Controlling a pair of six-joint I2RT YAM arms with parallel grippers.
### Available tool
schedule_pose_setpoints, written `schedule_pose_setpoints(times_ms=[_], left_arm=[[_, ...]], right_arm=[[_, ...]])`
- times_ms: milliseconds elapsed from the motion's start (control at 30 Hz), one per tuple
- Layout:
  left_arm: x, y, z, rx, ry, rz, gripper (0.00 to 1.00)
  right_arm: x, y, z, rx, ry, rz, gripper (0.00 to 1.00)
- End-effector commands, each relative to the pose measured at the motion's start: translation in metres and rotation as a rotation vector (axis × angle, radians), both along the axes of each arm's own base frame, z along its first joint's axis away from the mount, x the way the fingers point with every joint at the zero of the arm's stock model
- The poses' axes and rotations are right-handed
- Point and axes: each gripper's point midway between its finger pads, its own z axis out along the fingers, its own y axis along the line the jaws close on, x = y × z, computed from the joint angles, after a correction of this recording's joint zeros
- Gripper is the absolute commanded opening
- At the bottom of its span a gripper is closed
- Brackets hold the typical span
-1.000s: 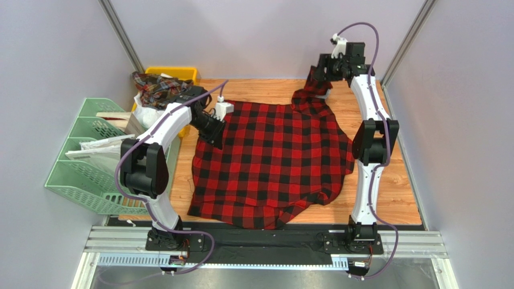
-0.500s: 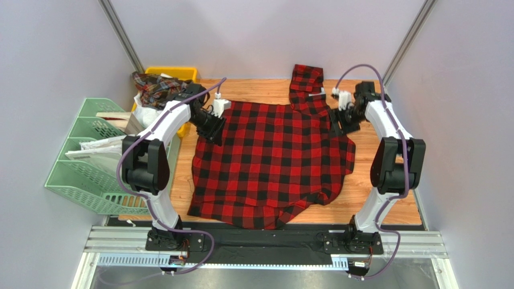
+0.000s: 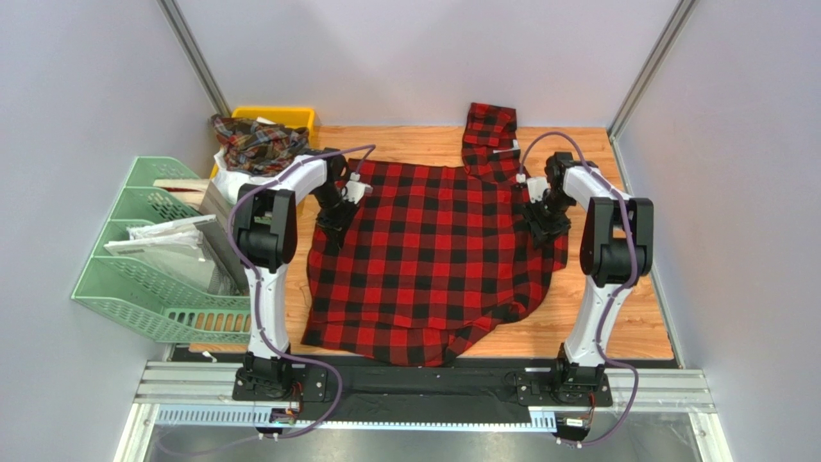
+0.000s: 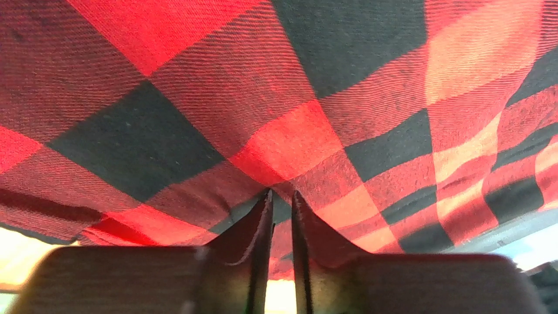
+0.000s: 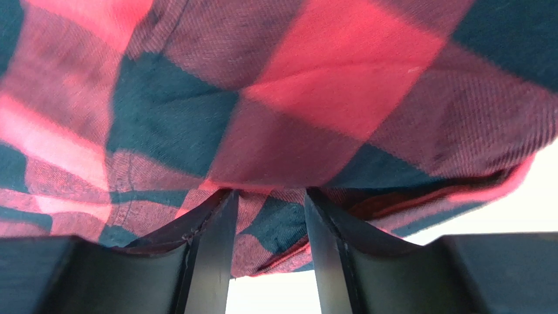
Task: Fold and stack the long sleeve shirts
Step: Flatten the shirt out
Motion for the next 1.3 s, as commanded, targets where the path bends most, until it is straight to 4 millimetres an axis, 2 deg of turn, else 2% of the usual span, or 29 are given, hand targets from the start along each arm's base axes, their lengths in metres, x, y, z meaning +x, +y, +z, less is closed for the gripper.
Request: schedule_pose_setpoints(times_ms=[0, 67, 100, 133, 167, 200, 233, 267, 300, 333, 367, 400, 433, 467, 500, 533, 567, 600, 633, 733, 833, 933, 1000, 1133, 1200, 1267], left_arm=[[0.036, 0.009, 0.003, 0.052, -0.017, 0.003, 0.18], [0.05, 0.009, 0.005, 0.038, -0.021, 0.028, 0.12], [0.065, 0.007, 0.01, 0.032, -0.045, 0.037, 0.1], [0.073, 0.006, 0.014, 0.018, -0.064, 0.046, 0.1], [0.081, 0.007, 0.02, 0.002, -0.088, 0.048, 0.1], [0.091, 0.006, 0.034, -0.012, -0.141, 0.046, 0.12], [0.093, -0.003, 0.047, -0.064, -0.169, 0.03, 0.16], [0.091, -0.011, 0.062, -0.123, -0.201, 0.003, 0.27], [0.081, -0.017, 0.087, -0.177, -0.271, -0.034, 0.31], [0.068, -0.031, 0.103, -0.257, -0.296, -0.083, 0.35], [0.051, -0.046, 0.115, -0.299, -0.315, -0.155, 0.4], [0.016, -0.049, 0.127, -0.324, -0.337, -0.253, 0.42], [-0.01, -0.067, 0.13, -0.346, -0.336, -0.344, 0.43], [-0.033, -0.074, 0.131, -0.356, -0.336, -0.413, 0.46], [-0.071, -0.073, 0.125, -0.346, -0.318, -0.479, 0.47], [-0.09, -0.075, 0.117, -0.317, -0.312, -0.55, 0.47], [-0.12, -0.094, 0.111, -0.313, -0.296, -0.671, 0.49], [-0.147, -0.091, 0.097, -0.29, -0.263, -0.726, 0.5], [-0.168, -0.1, 0.088, -0.252, -0.253, -0.823, 0.53], [-0.199, -0.102, 0.058, -0.163, -0.211, -0.966, 0.55], [-0.213, -0.107, 0.038, -0.103, -0.209, -1.08, 0.56], [-0.22, -0.111, 0.018, -0.031, -0.24, -1.188, 0.58], [-0.215, -0.113, 0.002, 0.026, -0.239, -1.205, 0.59], [-0.209, -0.116, -0.017, 0.113, -0.228, -1.238, 0.59], [-0.213, -0.117, -0.026, 0.141, -0.202, -1.255, 0.55], [-0.223, -0.12, -0.033, 0.16, -0.193, -1.293, 0.38]], right_arm=[[0.07, -0.029, -0.024, -0.15, -0.099, -0.03, 0.47], [0.091, -0.03, -0.019, -0.149, -0.132, -0.048, 0.48], [0.106, -0.029, -0.002, -0.143, -0.159, -0.057, 0.48], [0.111, -0.027, 0.008, -0.123, -0.173, -0.056, 0.48], [0.114, -0.019, 0.019, -0.079, -0.191, -0.049, 0.52], [0.109, -0.014, 0.031, -0.054, -0.186, -0.042, 0.54], [0.103, -0.009, 0.043, -0.024, -0.195, -0.015, 0.57], [0.097, 0.002, 0.072, 0.03, -0.245, 0.0, 0.6], [0.084, 0.007, 0.085, 0.055, -0.247, 0.01, 0.6], [0.064, 0.018, 0.085, 0.118, -0.22, 0.044, 0.6], [0.049, 0.023, 0.11, 0.138, -0.265, 0.054, 0.6], [0.036, 0.027, 0.114, 0.16, -0.259, 0.058, 0.6], [0.013, 0.039, 0.105, 0.222, -0.208, 0.066, 0.6], [0.0, 0.044, 0.117, 0.25, -0.22, 0.073, 0.6], [-0.013, 0.049, 0.116, 0.276, -0.19, 0.067, 0.59], [-0.023, 0.057, 0.117, 0.321, -0.177, 0.067, 0.59], [-0.036, 0.061, 0.111, 0.339, -0.143, 0.055, 0.58], [-0.039, 0.062, 0.115, 0.347, -0.161, 0.047, 0.58], [-0.043, 0.064, 0.115, 0.36, -0.159, 0.044, 0.58], [-0.054, 0.068, 0.118, 0.384, -0.16, 0.027, 0.58], [-0.06, 0.069, 0.126, 0.383, -0.177, 0.014, 0.58], [-0.063, 0.065, 0.132, 0.368, -0.192, 0.013, 0.59], [-0.064, 0.063, 0.135, 0.363, -0.192, 0.014, 0.59], [-0.063, 0.054, 0.143, 0.378, -0.197, -0.028, 0.59], [-0.062, 0.052, 0.146, 0.384, -0.202, -0.041, 0.59], [-0.06, 0.048, 0.15, 0.389, -0.206, -0.059, 0.59]])
